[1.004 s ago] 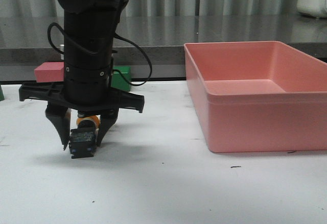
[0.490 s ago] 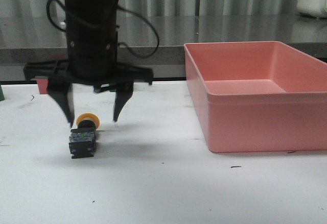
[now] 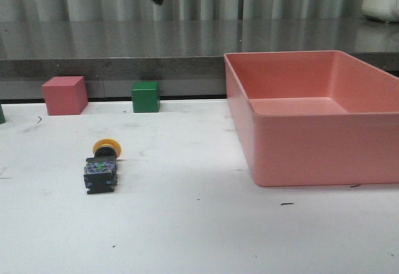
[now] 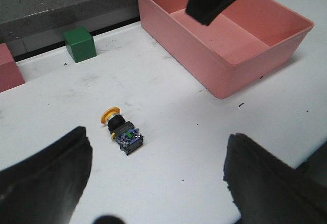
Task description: Place and stand button with both arms
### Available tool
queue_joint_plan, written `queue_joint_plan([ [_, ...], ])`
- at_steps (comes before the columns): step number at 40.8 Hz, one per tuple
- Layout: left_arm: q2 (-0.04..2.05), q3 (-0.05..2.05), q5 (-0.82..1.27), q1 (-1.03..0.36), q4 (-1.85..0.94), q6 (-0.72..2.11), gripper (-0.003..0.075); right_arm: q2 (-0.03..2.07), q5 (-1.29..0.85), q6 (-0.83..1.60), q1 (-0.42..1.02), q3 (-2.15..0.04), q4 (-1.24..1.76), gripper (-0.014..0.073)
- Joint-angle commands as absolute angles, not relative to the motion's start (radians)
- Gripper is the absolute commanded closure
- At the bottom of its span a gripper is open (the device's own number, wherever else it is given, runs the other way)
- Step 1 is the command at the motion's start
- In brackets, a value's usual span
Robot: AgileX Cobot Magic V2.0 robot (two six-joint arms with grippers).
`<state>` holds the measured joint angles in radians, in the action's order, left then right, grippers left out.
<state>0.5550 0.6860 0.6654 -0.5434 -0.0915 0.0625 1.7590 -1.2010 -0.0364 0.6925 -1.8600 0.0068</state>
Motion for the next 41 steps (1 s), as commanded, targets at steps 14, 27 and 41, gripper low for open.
queue_joint_plan([
  [14,0.567,0.715,0.594,-0.548,-0.097,0.064,0.0195,1.167,-0.884,0.197,0.651,-1.316,0.158,0.0095],
  [27,0.567,0.715,0.594,-0.548,-0.097,0.064,0.0195,0.830,-0.920,0.197,0.703,-1.079,0.160,0.0095],
  [41,0.567,0.715,0.594,-0.548,-0.097,0.064,0.0195,0.569,-1.018,0.197,0.703,-1.037,0.200,0.0095],
])
